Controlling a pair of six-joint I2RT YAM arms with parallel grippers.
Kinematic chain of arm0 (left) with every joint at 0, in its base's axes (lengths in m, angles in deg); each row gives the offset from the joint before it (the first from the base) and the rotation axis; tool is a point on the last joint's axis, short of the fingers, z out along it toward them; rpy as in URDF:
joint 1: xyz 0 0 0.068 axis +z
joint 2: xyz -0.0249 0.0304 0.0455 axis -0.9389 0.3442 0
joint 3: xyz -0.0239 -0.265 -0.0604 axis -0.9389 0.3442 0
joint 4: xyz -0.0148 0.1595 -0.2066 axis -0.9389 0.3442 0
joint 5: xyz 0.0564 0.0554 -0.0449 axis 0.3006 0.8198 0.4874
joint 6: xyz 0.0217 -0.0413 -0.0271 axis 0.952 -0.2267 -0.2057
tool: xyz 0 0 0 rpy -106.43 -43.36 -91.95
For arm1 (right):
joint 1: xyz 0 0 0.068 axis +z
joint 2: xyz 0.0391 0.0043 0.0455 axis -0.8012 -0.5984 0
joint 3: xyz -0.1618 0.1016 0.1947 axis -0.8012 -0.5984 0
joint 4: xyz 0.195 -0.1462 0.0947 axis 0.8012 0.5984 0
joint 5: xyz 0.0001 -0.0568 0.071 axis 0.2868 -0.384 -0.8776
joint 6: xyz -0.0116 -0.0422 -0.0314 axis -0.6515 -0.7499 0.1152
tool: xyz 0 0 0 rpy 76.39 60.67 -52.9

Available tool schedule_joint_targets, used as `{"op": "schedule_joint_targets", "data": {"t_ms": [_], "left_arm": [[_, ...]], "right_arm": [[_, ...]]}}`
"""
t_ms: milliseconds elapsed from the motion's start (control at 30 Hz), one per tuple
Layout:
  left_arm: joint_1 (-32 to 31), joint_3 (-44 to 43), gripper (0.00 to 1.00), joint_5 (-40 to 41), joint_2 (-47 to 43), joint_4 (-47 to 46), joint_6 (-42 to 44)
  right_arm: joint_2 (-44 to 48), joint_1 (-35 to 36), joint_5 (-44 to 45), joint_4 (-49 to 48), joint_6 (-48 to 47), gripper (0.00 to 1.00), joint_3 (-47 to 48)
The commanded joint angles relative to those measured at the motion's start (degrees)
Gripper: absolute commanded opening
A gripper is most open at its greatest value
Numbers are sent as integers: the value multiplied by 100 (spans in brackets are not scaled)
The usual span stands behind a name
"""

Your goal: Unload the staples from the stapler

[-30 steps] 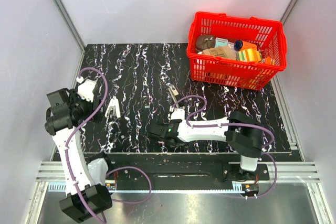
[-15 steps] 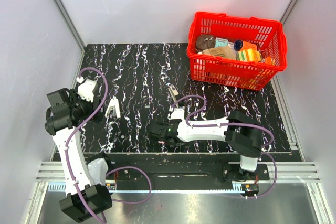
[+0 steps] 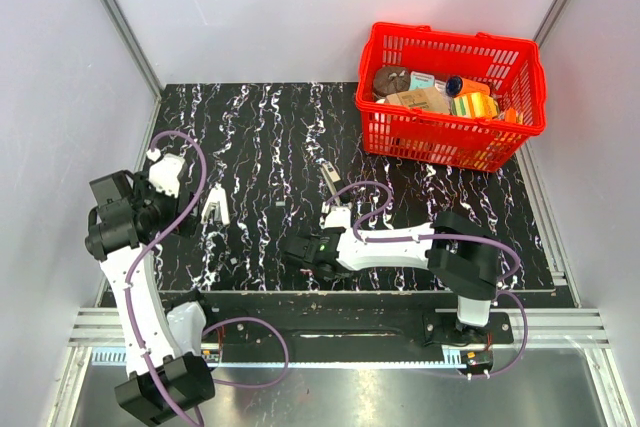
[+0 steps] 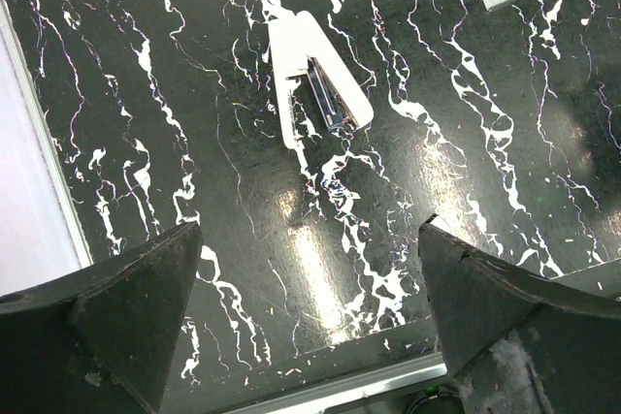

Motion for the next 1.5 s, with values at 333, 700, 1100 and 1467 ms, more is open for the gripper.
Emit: {"op": "schedule_joint_targets", "data": {"t_ms": [333,700,1100,1467], "left_arm": [[13,21,99,-582,144,-133,18],[-3167,637,99,1086,1609,-2462,-976],[-4293,-154,99,1621,4133,-3244,-255],[-4698,-1095,98,2018,5391,-3360,158]], "right_arm": [[826,-63,718,-764,-1738,35,839],[2424,-1512,-379,-2144,-2979,34,-353],[3050,-2260,-872,-2399,-3366,34,-1331],[2971,-2638,-1267,-2637,-3613,32,-1393]]}}
